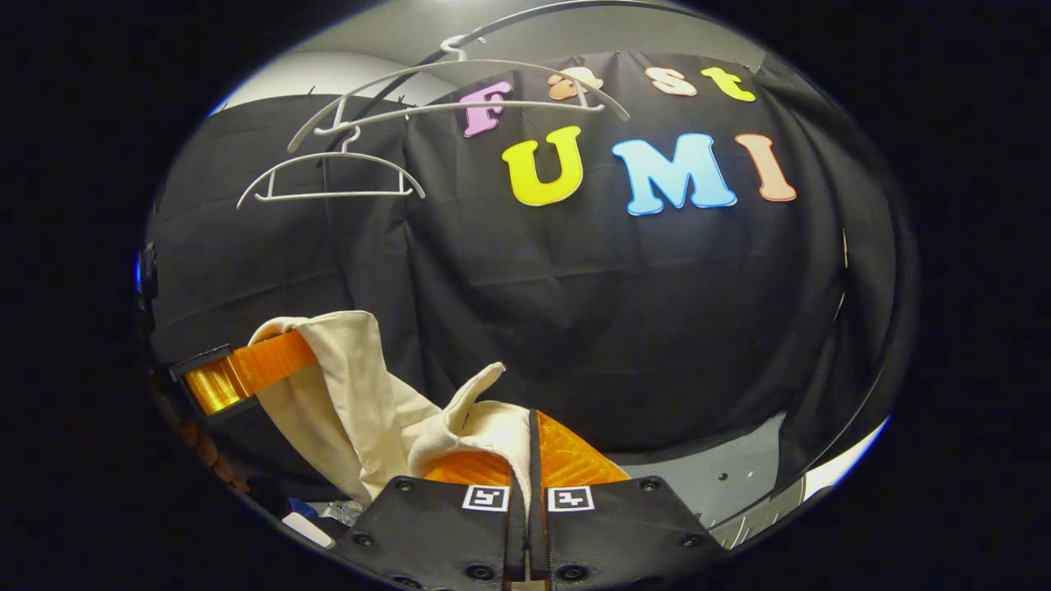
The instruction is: Grasp the clothes on the hanger with both hands and then place them into the laundry hamper below.
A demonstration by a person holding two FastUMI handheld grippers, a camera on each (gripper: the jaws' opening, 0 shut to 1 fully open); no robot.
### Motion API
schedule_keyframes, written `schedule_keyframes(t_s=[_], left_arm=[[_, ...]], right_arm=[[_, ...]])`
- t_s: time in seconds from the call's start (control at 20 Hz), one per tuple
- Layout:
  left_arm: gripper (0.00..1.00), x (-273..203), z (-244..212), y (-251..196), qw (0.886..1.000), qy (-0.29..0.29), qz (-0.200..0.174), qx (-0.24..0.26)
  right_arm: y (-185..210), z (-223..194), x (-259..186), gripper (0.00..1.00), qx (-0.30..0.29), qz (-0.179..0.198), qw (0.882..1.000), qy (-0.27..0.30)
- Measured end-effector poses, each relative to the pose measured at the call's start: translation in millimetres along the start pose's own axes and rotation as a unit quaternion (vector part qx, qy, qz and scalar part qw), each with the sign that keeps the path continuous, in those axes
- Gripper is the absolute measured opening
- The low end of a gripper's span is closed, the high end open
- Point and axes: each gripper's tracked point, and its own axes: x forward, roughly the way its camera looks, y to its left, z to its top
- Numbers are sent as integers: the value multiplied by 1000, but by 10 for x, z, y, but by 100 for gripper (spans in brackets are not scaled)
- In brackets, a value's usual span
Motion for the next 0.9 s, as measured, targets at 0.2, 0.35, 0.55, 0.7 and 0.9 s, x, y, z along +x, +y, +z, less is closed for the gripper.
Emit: schedule_keyframes(t_s=[0.2, 0.35, 0.55, 0.7, 0.9], left_arm=[[1, -110, -482, 110, 999, 42, 1, 7], [1, -193, -844, 190, 997, 73, 5, 15], [1, -267, -1315, 247, 991, 128, 7, 26], [1, -374, -1611, 257, 984, 175, 3, 33], [2, -446, -1902, 335, 975, 218, 7, 47]], right_arm=[[-105, -486, 58, 4, -1, -17, 999, 35], [-177, -775, 76, 5, -4, -31, 998, 59], [-255, -1160, 60, 4, -11, -51, 994, 99], [-267, -1357, 25, 4, -13, -63, 990, 127], [-315, -1493, -77, 2, -13, -73, 985, 154]])
